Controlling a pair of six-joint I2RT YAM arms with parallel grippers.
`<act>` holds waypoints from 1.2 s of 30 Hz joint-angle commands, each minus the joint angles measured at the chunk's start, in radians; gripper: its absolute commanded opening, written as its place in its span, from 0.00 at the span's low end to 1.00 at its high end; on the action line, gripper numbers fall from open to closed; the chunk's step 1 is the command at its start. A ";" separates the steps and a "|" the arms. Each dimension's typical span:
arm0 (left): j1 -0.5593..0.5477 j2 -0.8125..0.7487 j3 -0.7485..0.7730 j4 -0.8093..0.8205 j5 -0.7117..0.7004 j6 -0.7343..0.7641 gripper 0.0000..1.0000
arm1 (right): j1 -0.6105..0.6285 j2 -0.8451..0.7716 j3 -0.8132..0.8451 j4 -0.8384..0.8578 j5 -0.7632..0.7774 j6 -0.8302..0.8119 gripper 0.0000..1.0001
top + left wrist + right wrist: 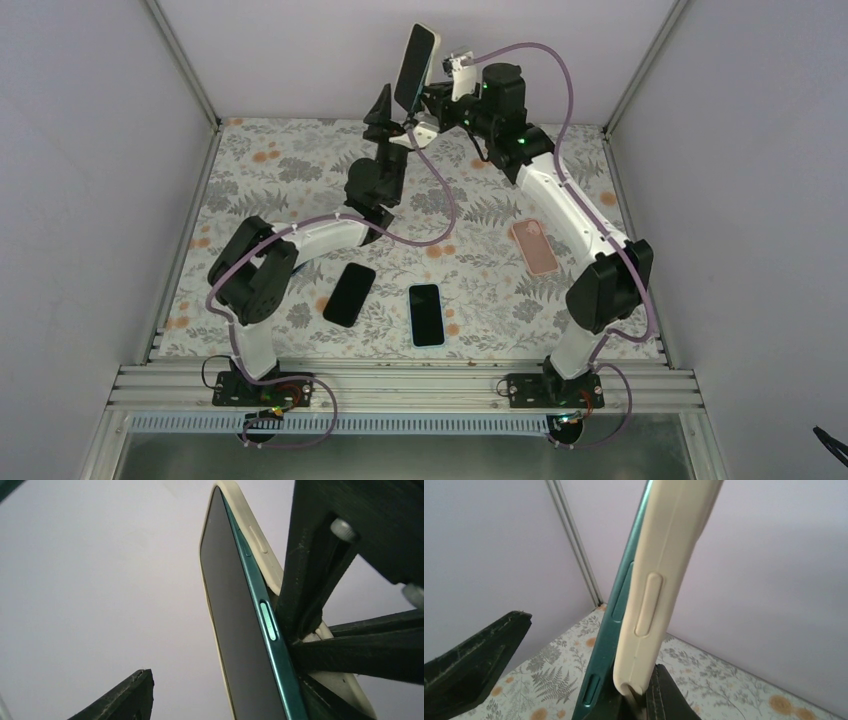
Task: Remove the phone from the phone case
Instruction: Remove the phone case from the phone.
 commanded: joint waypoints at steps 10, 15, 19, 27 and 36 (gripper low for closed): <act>0.020 0.116 0.183 0.110 0.012 0.166 0.39 | 0.182 0.064 0.007 -0.221 -0.319 -0.120 0.03; 0.029 0.086 0.187 0.009 0.038 0.104 0.14 | 0.182 0.042 -0.008 -0.230 -0.268 -0.169 0.03; 0.043 0.025 0.182 -0.111 0.052 0.031 0.02 | 0.159 0.002 -0.070 -0.231 -0.177 -0.220 0.03; 0.089 -0.194 0.112 -0.584 0.189 -0.088 0.02 | 0.055 -0.059 -0.107 -0.283 0.308 -0.351 0.03; 0.126 -0.537 -0.255 -0.791 0.172 0.242 0.02 | -0.212 -0.145 -0.256 -0.481 0.211 -0.489 0.03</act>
